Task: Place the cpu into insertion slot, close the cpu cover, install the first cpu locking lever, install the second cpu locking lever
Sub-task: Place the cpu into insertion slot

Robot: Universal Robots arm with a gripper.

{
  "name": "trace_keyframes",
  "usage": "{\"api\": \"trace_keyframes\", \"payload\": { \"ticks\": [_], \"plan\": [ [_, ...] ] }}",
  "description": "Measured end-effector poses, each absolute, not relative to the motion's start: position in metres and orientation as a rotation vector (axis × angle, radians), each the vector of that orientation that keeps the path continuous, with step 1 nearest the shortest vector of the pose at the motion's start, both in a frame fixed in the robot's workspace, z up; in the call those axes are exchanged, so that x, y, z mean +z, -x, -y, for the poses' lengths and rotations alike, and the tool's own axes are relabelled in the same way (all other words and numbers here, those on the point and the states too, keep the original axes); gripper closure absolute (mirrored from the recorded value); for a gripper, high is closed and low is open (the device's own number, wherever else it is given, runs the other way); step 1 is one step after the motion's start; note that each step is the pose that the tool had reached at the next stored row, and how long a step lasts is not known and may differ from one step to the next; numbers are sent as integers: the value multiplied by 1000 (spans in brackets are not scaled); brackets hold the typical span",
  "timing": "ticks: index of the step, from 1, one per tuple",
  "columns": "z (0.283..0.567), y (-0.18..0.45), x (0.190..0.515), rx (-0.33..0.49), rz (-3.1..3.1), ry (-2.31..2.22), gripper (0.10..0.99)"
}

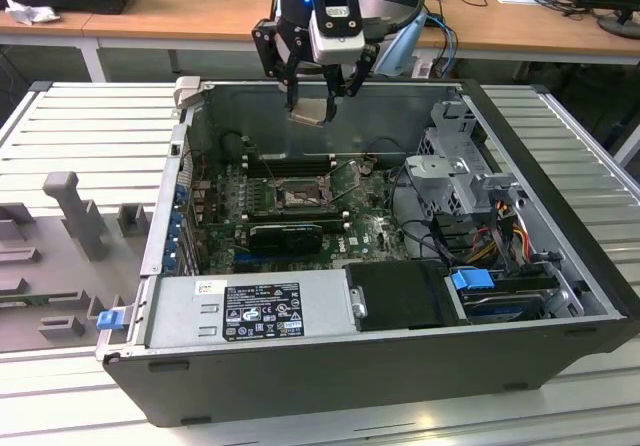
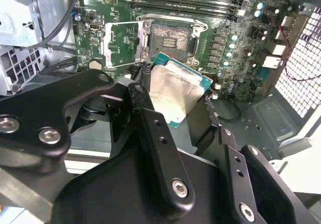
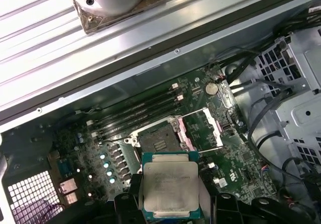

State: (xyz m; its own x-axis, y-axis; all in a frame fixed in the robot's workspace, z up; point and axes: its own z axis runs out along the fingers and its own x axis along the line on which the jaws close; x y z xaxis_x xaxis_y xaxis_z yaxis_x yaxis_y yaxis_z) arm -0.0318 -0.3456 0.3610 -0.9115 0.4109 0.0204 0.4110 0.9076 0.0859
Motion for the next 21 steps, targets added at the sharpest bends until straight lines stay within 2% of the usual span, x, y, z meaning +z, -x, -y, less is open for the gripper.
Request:
{"api": "trace_keyframes", "payload": {
  "ticks": [21],
  "plan": [
    [346,32,361,-139,3025,851,553]
  ]
}}
